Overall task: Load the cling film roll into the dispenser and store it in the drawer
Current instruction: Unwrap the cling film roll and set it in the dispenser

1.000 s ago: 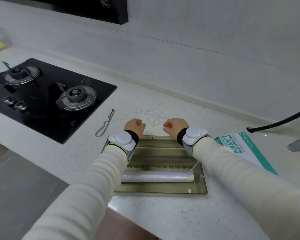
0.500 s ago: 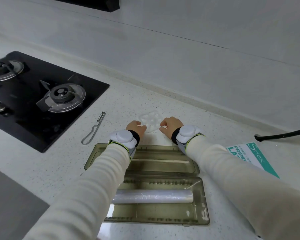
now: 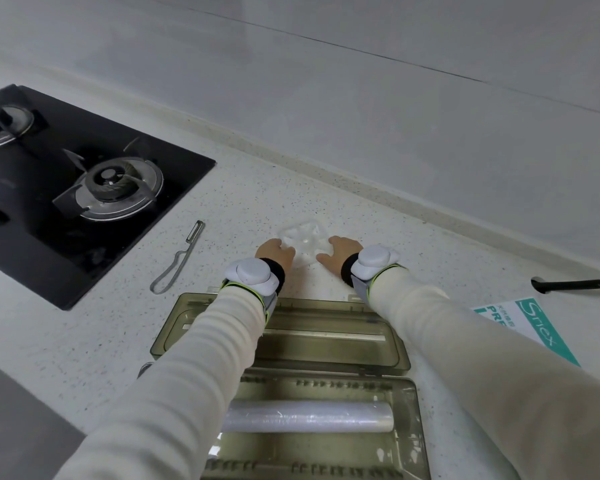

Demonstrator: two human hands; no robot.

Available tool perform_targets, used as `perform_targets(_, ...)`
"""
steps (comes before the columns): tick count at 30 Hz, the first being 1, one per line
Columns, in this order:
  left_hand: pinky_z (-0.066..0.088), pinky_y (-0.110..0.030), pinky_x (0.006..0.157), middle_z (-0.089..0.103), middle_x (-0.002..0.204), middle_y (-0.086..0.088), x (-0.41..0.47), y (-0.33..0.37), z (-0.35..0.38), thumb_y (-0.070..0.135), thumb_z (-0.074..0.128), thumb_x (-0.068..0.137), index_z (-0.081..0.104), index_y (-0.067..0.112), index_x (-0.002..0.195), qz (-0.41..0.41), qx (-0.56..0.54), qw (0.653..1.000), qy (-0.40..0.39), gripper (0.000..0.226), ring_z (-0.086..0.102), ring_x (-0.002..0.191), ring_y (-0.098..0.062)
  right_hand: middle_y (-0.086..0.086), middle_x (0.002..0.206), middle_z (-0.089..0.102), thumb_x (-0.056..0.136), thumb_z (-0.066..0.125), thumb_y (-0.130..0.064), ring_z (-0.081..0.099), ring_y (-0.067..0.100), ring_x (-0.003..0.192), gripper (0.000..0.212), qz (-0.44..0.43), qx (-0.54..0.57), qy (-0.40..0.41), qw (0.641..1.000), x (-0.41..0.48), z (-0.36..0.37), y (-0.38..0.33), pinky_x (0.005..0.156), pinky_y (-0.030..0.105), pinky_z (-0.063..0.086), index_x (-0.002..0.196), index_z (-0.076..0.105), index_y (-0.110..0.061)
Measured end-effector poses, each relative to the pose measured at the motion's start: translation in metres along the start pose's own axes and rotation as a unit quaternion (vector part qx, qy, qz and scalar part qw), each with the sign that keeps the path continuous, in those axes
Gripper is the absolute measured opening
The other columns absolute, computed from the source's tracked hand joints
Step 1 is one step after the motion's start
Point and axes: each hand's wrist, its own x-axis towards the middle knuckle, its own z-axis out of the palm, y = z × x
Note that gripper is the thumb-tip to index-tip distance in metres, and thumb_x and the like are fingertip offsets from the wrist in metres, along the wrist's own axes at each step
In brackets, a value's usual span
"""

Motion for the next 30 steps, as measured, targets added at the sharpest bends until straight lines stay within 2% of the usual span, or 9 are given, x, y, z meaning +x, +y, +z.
perform_targets(4, 0.04, -0.031, 0.086, 0.056, 0.116, -0.014, 0.004, -0.004, 0.002, 0.015, 0.042, 0.096, 0.059, 0.008, 0.105, 0.005, 0.01, 1.0, 0.018, 0.021, 0.051, 0.103, -0.028, 0.021, 0.134, 0.052, 0.097, 0.043, -0.037, 0.051, 0.035, 0.122, 0.063, -0.006, -0.005, -0.001, 1.0, -0.001, 0.001, 0.0, 0.101, 0.04, 0.042, 0.149, 0.018, -0.01)
perform_targets(7, 0.034, -0.023, 0.063, 0.039, 0.071, 0.004, 0.003, -0.007, 0.001, 0.011, 0.044, 0.093, 0.035, 0.019, 0.061, -0.001, 0.01, 0.999, 0.045, 0.034, 0.043, 0.075, -0.021, 0.014, 0.14, 0.047, 0.098, 0.042, -0.035, 0.047, 0.031, 0.126, 0.053, 0.01, 0.016, -0.003, 1.0, -0.007, -0.005, 0.0, 0.103, 0.035, 0.039, 0.142, 0.035, -0.008)
perform_targets(10, 0.046, -0.031, 0.074, 0.057, 0.087, -0.008, -0.003, -0.008, -0.004, 0.005, 0.05, 0.091, 0.062, 0.007, 0.085, 0.0, -0.021, 0.998, 0.058, 0.013, 0.054, 0.093, -0.028, 0.014, 0.131, 0.056, 0.097, 0.044, -0.027, 0.052, 0.029, 0.119, 0.041, 0.015, 0.045, 0.019, 0.999, -0.017, -0.009, 0.0, 0.099, 0.034, 0.042, 0.127, 0.054, -0.002)
perform_targets(12, 0.049, -0.04, 0.093, 0.062, 0.114, -0.015, -0.006, -0.011, -0.007, 0.007, 0.056, 0.089, 0.061, 0.001, 0.113, 0.007, -0.039, 0.997, 0.066, 0.025, 0.058, 0.107, -0.034, 0.018, 0.094, 0.067, 0.093, 0.045, -0.02, 0.062, 0.029, 0.089, 0.031, 0.02, 0.076, 0.049, 0.996, -0.024, -0.011, 0.001, 0.076, 0.032, 0.048, 0.091, 0.066, 0.003)
perform_targets(14, 0.049, -0.041, 0.097, 0.062, 0.118, -0.012, -0.012, -0.012, -0.009, 0.01, 0.066, 0.084, 0.059, 0.004, 0.117, 0.017, -0.055, 0.995, 0.078, 0.034, 0.061, 0.107, -0.031, 0.02, 0.068, 0.061, 0.089, 0.047, -0.017, 0.054, 0.025, 0.064, 0.034, 0.028, 0.099, 0.077, 0.992, -0.033, -0.013, 0.001, 0.059, 0.026, 0.041, 0.066, 0.061, 0.003)
perform_targets(17, 0.053, -0.043, 0.09, 0.064, 0.108, -0.013, -0.024, -0.013, -0.013, 0.007, 0.074, 0.076, 0.058, 0.006, 0.113, 0.037, -0.108, 0.991, 0.075, 0.04, 0.063, 0.093, -0.029, 0.023, 0.082, 0.07, 0.09, 0.053, -0.021, 0.07, 0.029, 0.074, 0.033, 0.023, 0.152, 0.091, 0.984, -0.046, -0.016, 0.003, 0.072, 0.035, 0.056, 0.079, 0.064, 0.007)
perform_targets(21, 0.053, -0.047, 0.089, 0.056, 0.096, -0.012, -0.05, -0.012, -0.016, -0.005, 0.066, 0.08, 0.05, 0.001, 0.128, 0.05, -0.159, 0.985, 0.034, 0.051, 0.06, 0.088, -0.03, 0.012, 0.096, 0.064, 0.089, 0.059, -0.032, 0.062, 0.017, 0.056, 0.026, 0.067, 0.289, 0.122, 0.947, -0.067, -0.019, 0.0, 0.054, 0.027, 0.05, 0.1, 0.045, -0.012)
perform_targets(24, 0.054, -0.043, 0.09, 0.056, 0.096, -0.011, -0.075, -0.014, -0.014, -0.007, 0.063, 0.082, 0.05, 0.001, 0.129, 0.082, -0.154, 0.985, 0.01, 0.05, 0.064, 0.092, -0.033, 0.018, 0.114, 0.059, 0.09, 0.058, -0.034, 0.067, 0.035, 0.089, 0.052, 0.079, 0.32, 0.136, 0.934, -0.088, -0.023, -0.005, 0.08, 0.044, 0.055, 0.128, 0.038, -0.006)
perform_targets(30, 0.054, -0.038, 0.086, 0.064, 0.099, -0.009, -0.121, -0.022, -0.016, 0.004, 0.07, 0.078, 0.059, 0.008, 0.12, 0.148, -0.052, 0.988, 0.014, 0.043, 0.058, 0.086, -0.021, 0.006, 0.102, 0.058, 0.091, 0.055, -0.025, 0.06, 0.023, 0.084, 0.029, 0.072, 0.314, 0.149, 0.935, -0.134, -0.029, -0.01, 0.07, 0.028, 0.05, 0.112, 0.056, -0.006)
